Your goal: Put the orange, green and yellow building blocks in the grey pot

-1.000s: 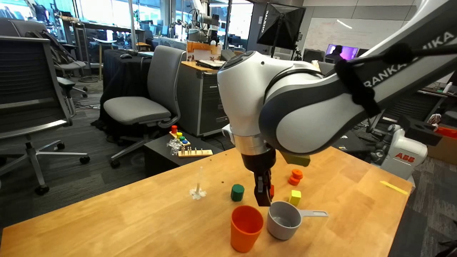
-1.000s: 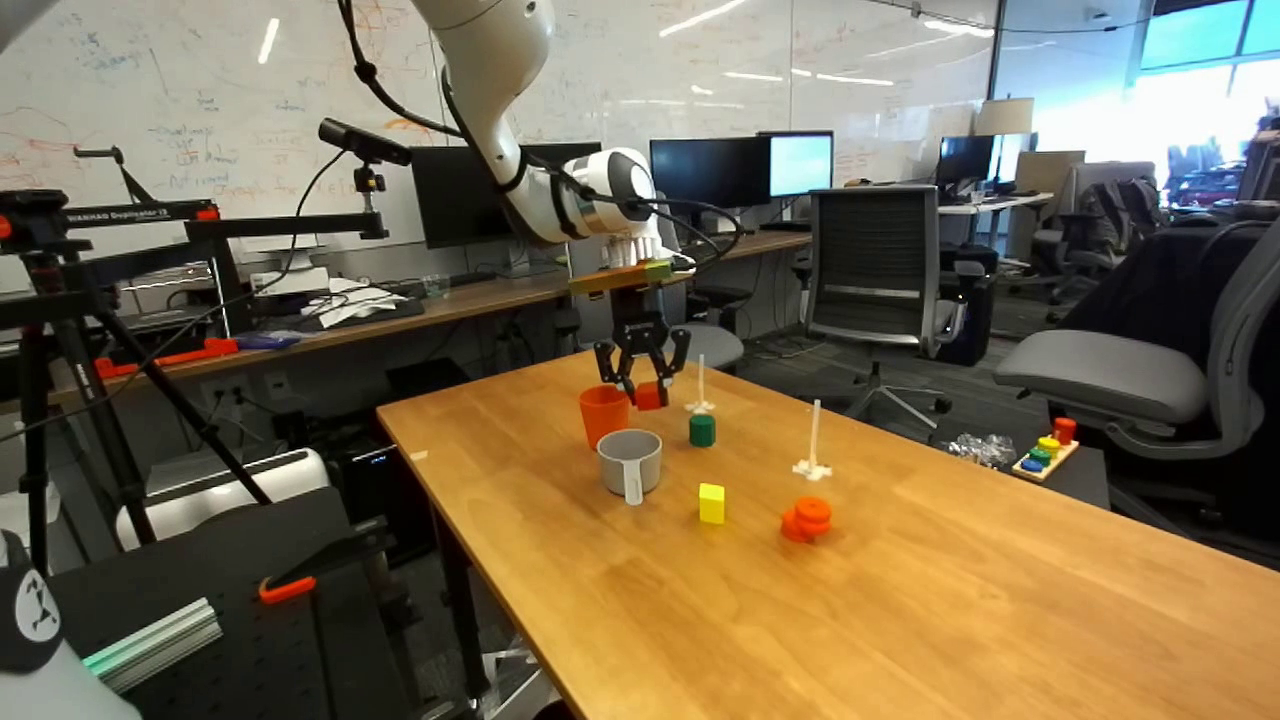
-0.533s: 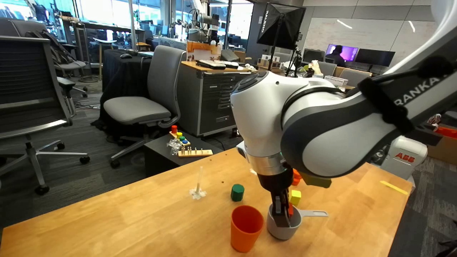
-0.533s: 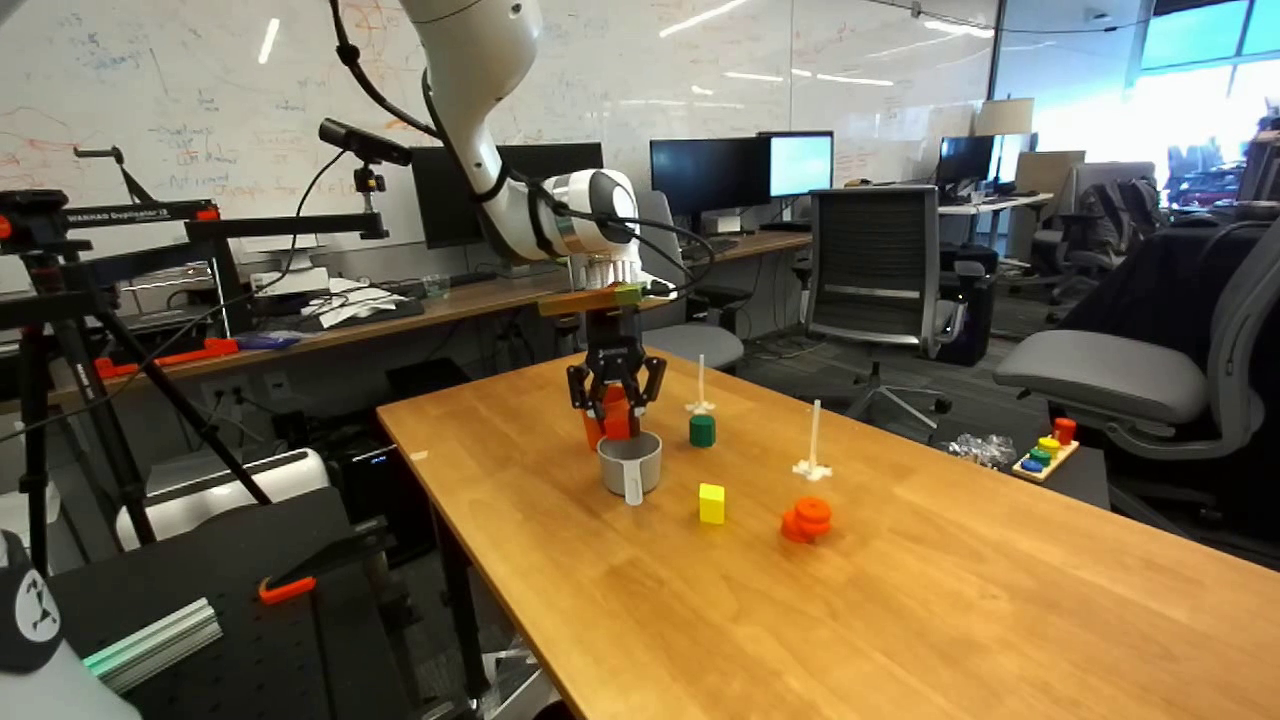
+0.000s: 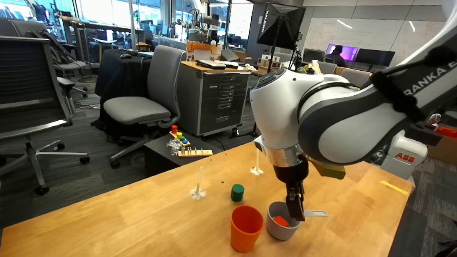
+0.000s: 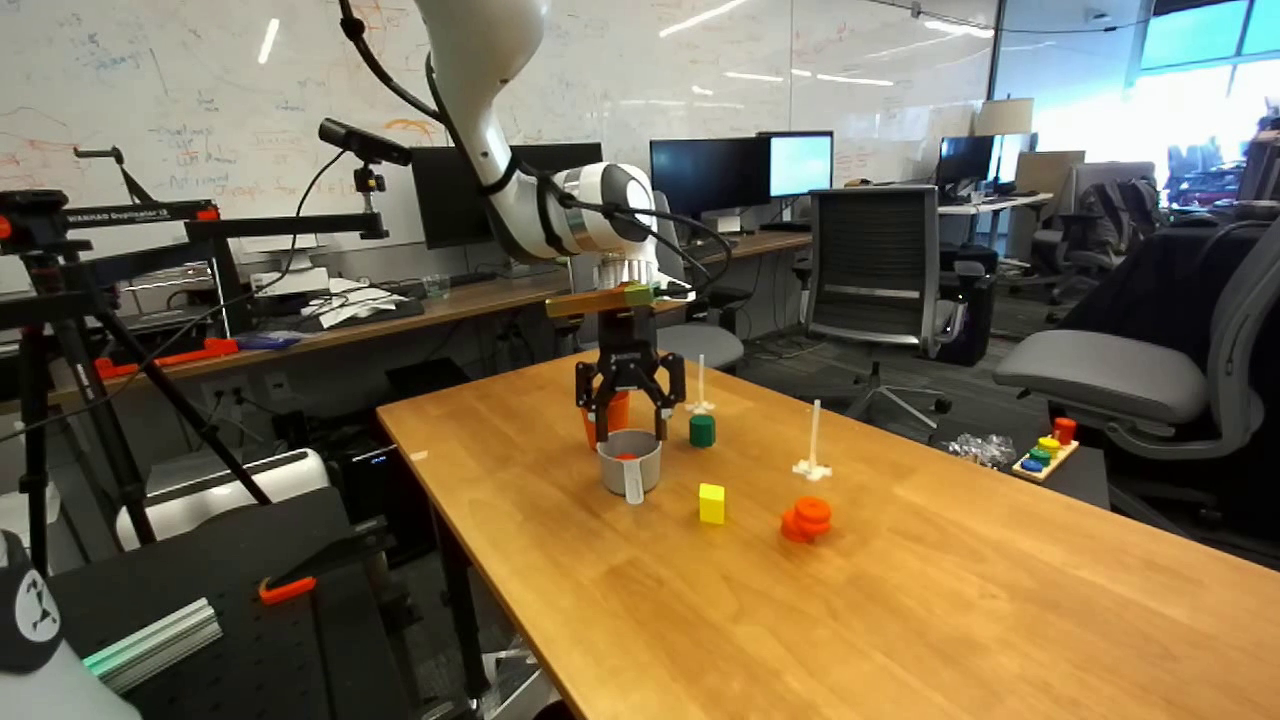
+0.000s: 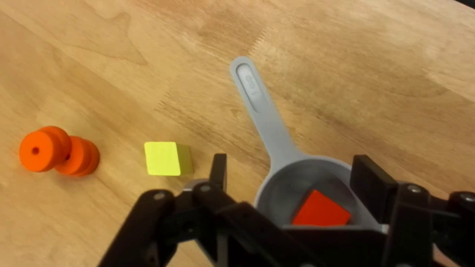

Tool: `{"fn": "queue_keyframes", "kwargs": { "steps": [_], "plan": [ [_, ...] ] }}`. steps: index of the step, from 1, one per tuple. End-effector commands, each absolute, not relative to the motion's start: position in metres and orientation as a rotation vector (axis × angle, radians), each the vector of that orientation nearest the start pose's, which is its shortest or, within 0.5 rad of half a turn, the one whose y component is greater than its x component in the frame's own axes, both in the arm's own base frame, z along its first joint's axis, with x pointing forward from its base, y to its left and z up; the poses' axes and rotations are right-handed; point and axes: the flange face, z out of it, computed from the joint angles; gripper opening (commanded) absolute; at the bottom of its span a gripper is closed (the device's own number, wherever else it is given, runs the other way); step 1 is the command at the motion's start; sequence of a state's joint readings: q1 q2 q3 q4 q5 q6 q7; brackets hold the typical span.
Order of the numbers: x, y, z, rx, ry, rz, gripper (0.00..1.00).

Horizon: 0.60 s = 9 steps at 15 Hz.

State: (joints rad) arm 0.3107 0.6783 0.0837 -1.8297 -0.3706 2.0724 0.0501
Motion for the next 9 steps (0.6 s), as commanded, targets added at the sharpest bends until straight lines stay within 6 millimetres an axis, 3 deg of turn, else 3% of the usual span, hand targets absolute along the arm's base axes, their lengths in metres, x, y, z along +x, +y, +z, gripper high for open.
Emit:
{"fn": "queue_keyframes", "kwargs": {
  "steps": [1,5,9],
  "plan": [
    [0.564,0.187,0.145,-3.281,-0.953,0.606,1.0],
    [0.592,0.173,0.146,-3.311,-0.967,0.546,1.0],
    [0.623,0.184,0.157,-3.315,-0.994,0.48,1.0]
  ]
}}
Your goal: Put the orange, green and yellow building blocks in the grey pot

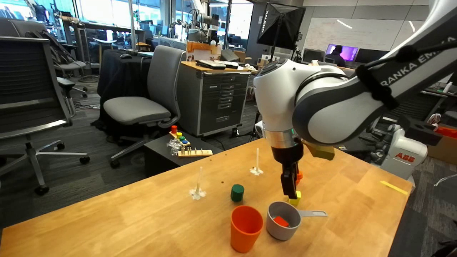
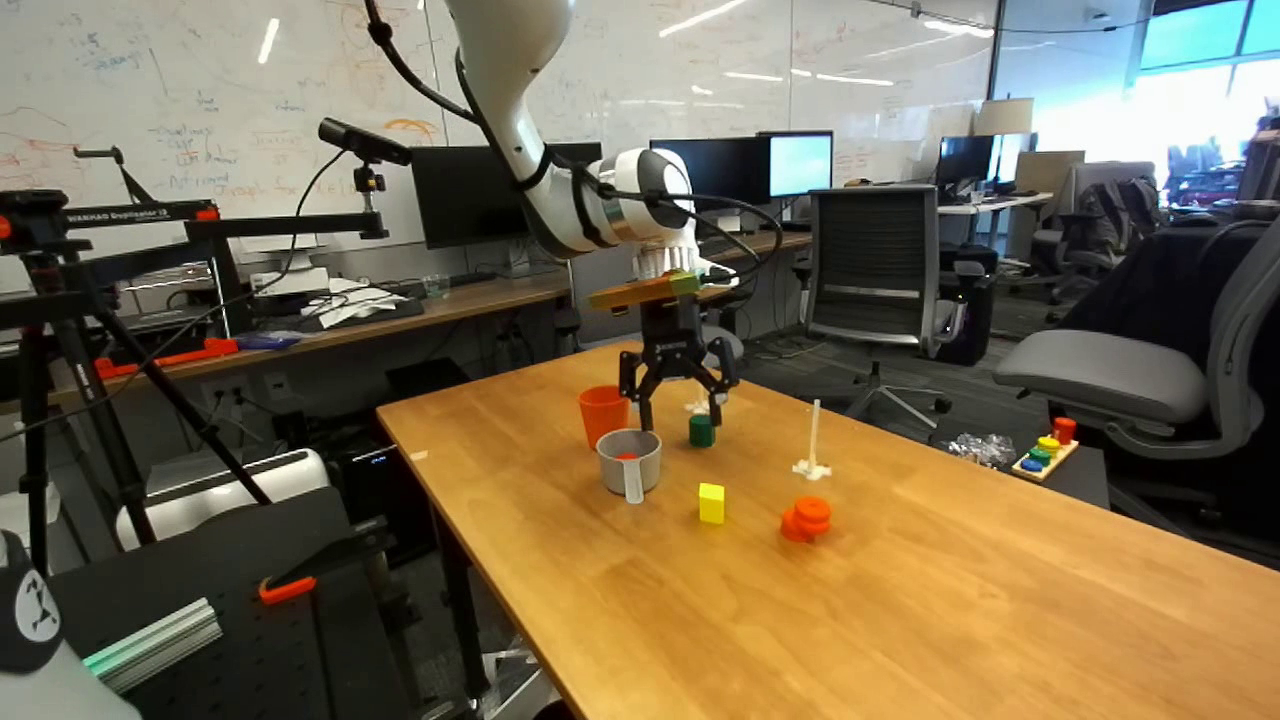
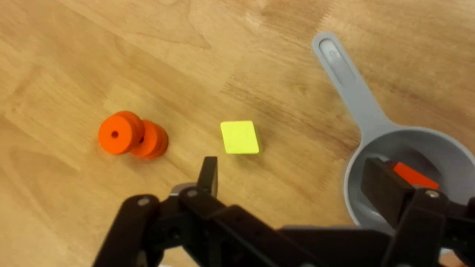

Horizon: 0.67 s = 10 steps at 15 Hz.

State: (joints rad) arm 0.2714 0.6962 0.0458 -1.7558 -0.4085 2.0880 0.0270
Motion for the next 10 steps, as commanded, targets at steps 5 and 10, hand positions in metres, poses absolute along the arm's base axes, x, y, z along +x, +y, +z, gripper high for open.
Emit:
{"fn": "queue_keyframes", "kwargs": {
  "steps": [5,10],
  "plan": [
    [0.669,0.202,0.159,-3.299,-1.037,0.365,1.0],
    [0.7,0.219,0.13,-3.255,-1.083,0.336,1.0]
  ]
}}
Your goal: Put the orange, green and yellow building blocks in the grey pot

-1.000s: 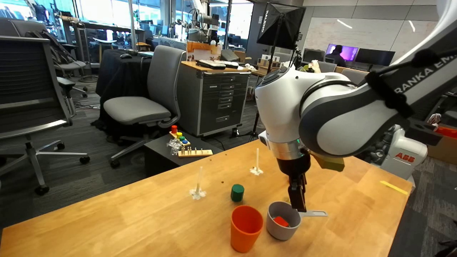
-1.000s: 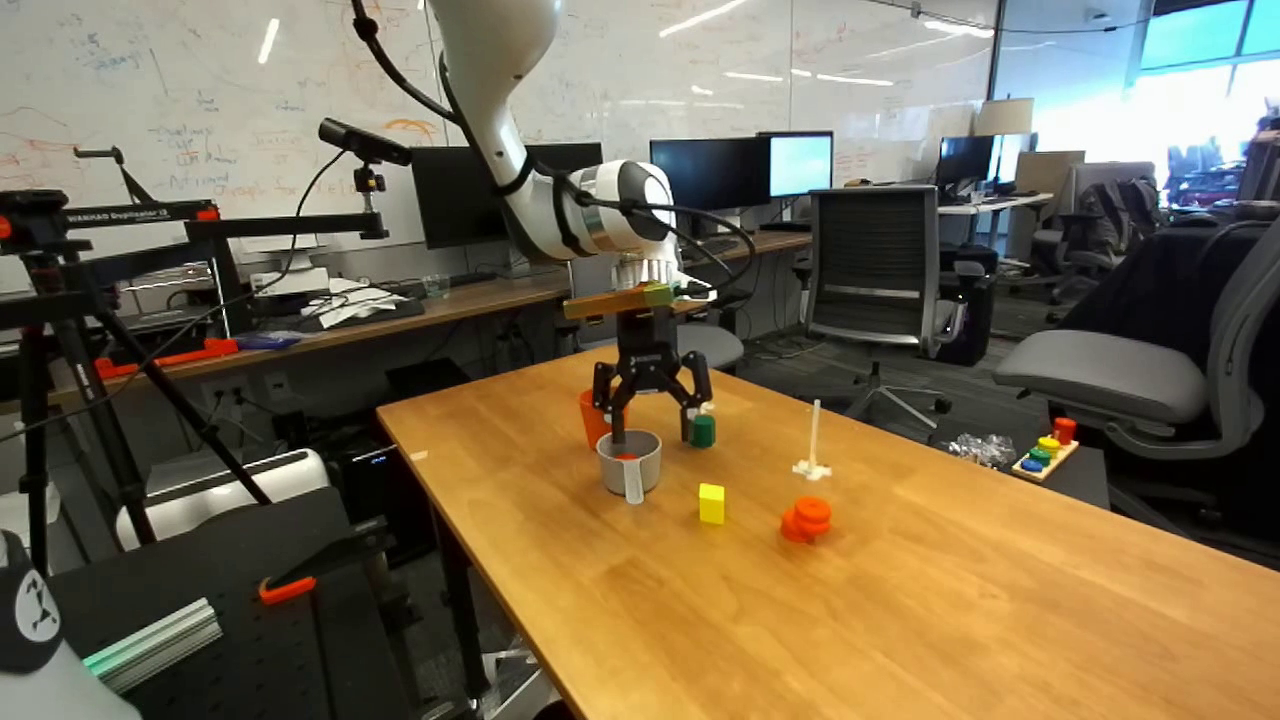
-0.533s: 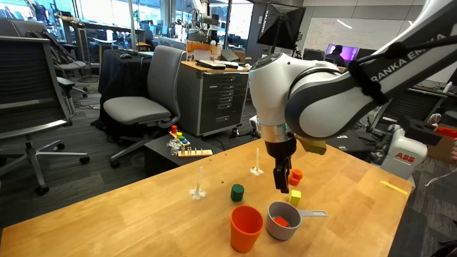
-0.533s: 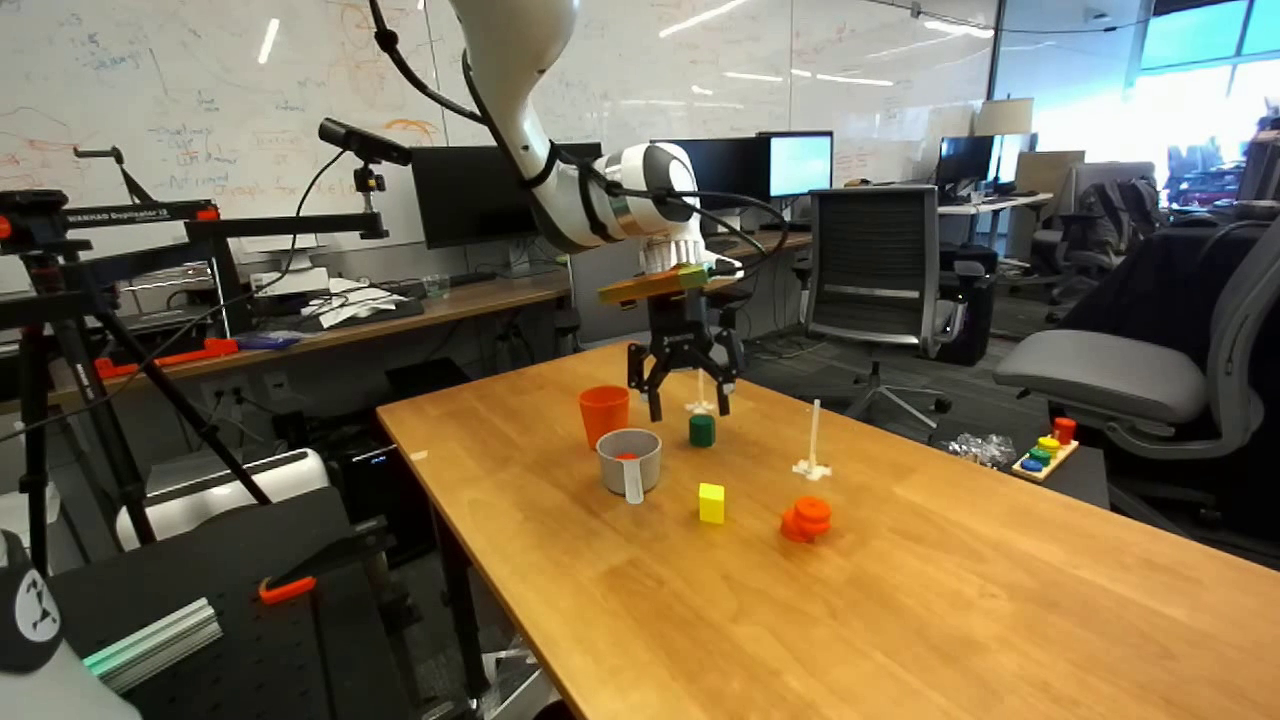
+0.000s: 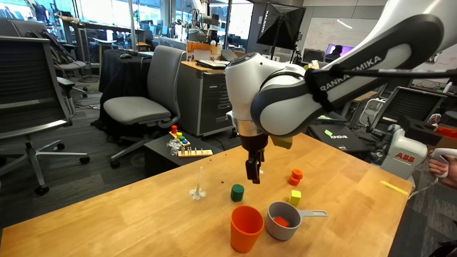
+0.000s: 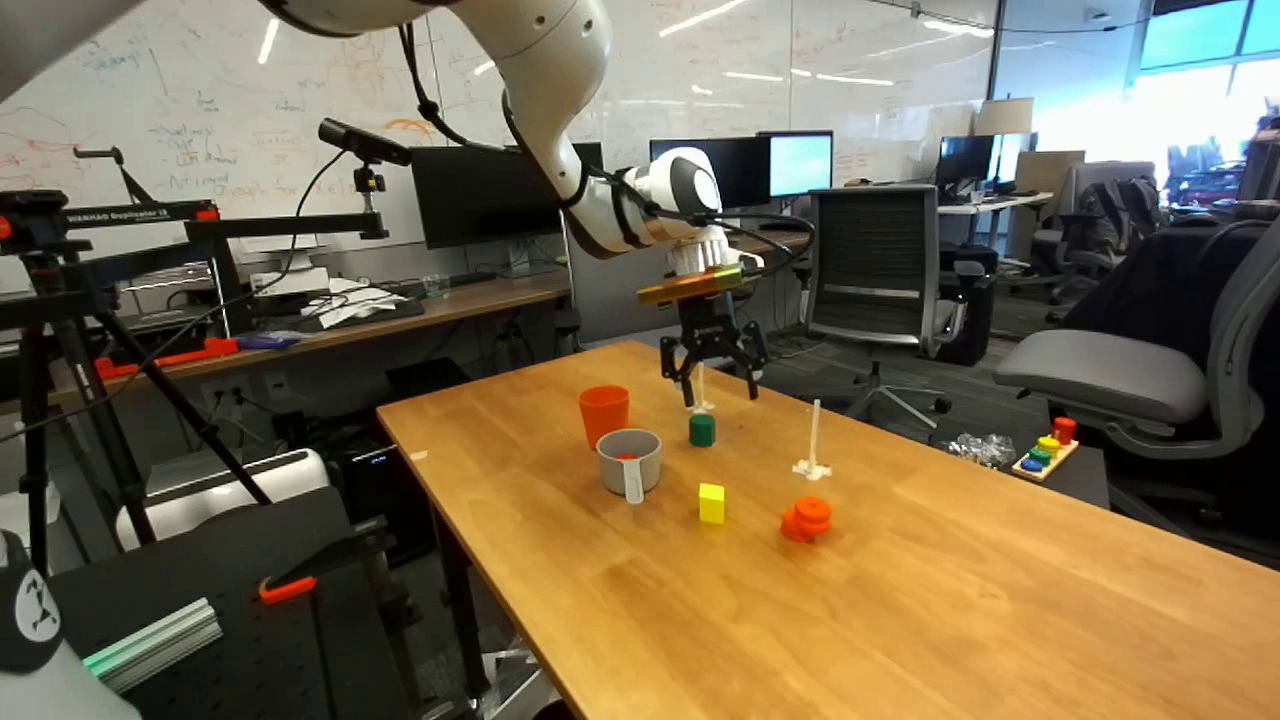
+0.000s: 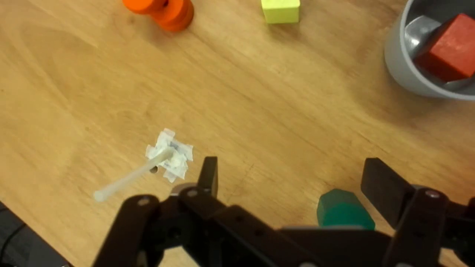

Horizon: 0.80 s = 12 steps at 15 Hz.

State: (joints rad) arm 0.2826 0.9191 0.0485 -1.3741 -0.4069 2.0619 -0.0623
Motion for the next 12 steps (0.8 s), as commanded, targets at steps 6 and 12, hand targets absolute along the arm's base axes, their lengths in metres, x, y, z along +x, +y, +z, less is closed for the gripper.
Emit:
{"fn": "queue_keyframes", "kwargs": {
  "steps": [6,12],
  "plan": [
    [0.711,0.25,0.115,-3.176,-1.114,0.363,1.0],
    [0.715,0.261,0.108,-3.134,-1.101,0.357,1.0]
  ]
}}
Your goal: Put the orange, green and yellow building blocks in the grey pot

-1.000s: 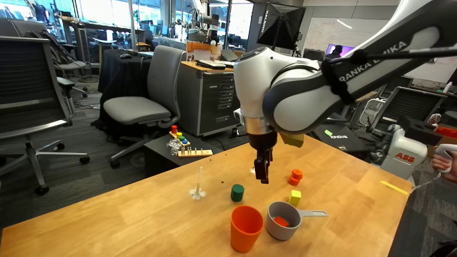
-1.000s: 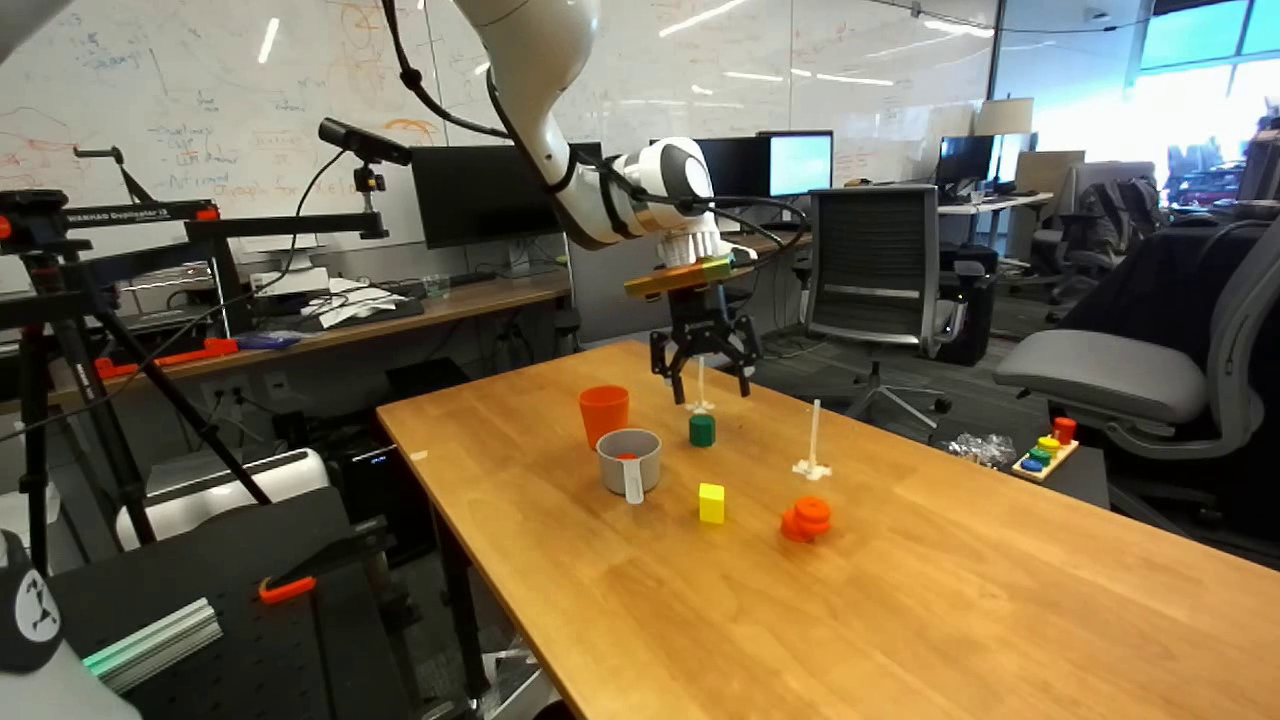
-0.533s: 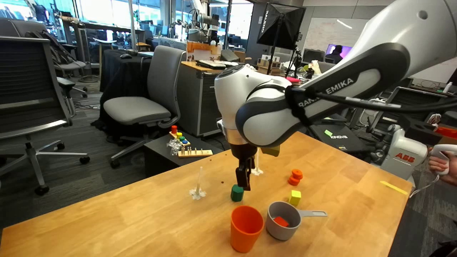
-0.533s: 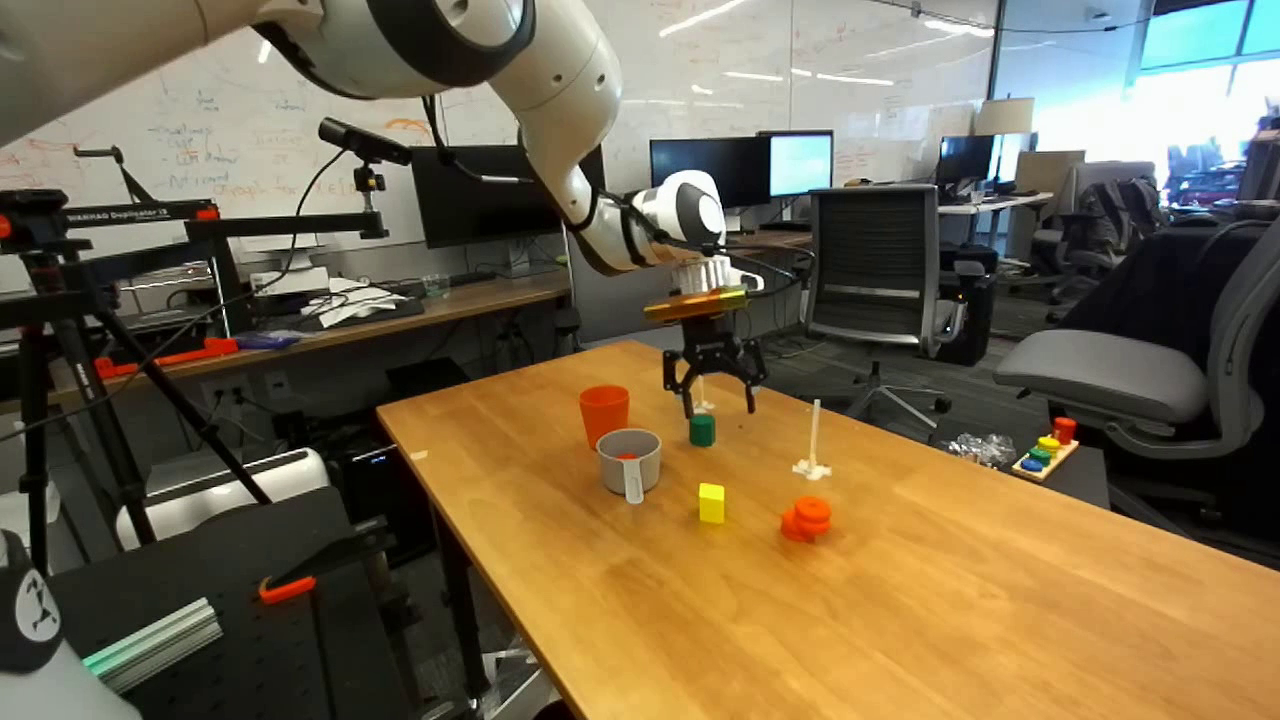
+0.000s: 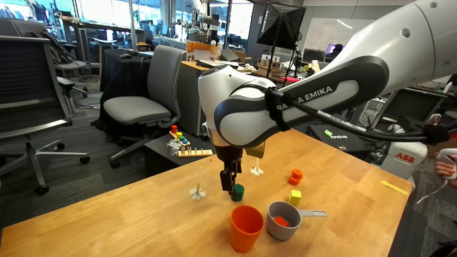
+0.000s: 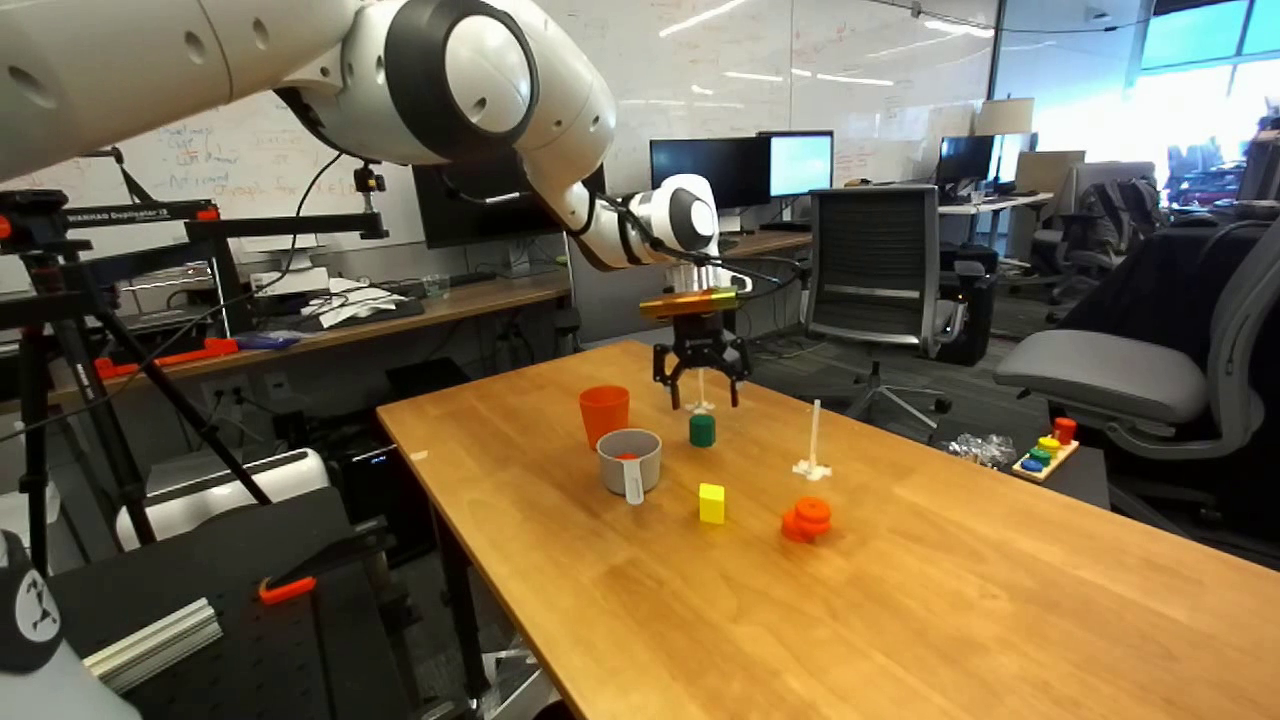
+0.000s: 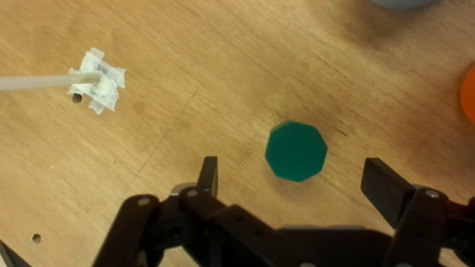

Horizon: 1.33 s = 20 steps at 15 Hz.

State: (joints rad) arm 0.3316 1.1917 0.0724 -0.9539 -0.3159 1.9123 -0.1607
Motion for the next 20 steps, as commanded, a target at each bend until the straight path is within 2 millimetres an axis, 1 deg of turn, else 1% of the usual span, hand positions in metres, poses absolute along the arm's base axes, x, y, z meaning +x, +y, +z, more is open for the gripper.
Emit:
{"fn": "queue_keyframes", "kwargs": {
  "steps": [1,5,6,7,8,12,14,15,16,18,20],
  "plan": [
    [0.715,0.259,0.104,-3.119,-1.089,0.367,1.0],
    [0.714,0.254,0.087,-3.086,-1.043,0.403,0.99],
    [0.714,0.252,0.083,-3.082,-1.03,0.404,0.75],
    [0.715,0.251,0.081,-3.076,-1.015,0.401,0.75],
    [0.715,0.25,0.079,-3.071,-1.004,0.4,0.69],
    [0.718,0.243,0.081,-3.061,-0.954,0.392,0.36],
    [0.72,0.239,0.086,-3.059,-0.927,0.388,0.23],
    [0.721,0.236,0.091,-3.061,-0.913,0.386,0.19],
    [0.722,0.234,0.096,-3.065,-0.899,0.379,0.21],
    [0.725,0.233,0.111,-3.077,-0.884,0.352,0.2],
    [0.728,0.234,0.137,-3.09,-0.883,0.309,0.19]
  ]
}}
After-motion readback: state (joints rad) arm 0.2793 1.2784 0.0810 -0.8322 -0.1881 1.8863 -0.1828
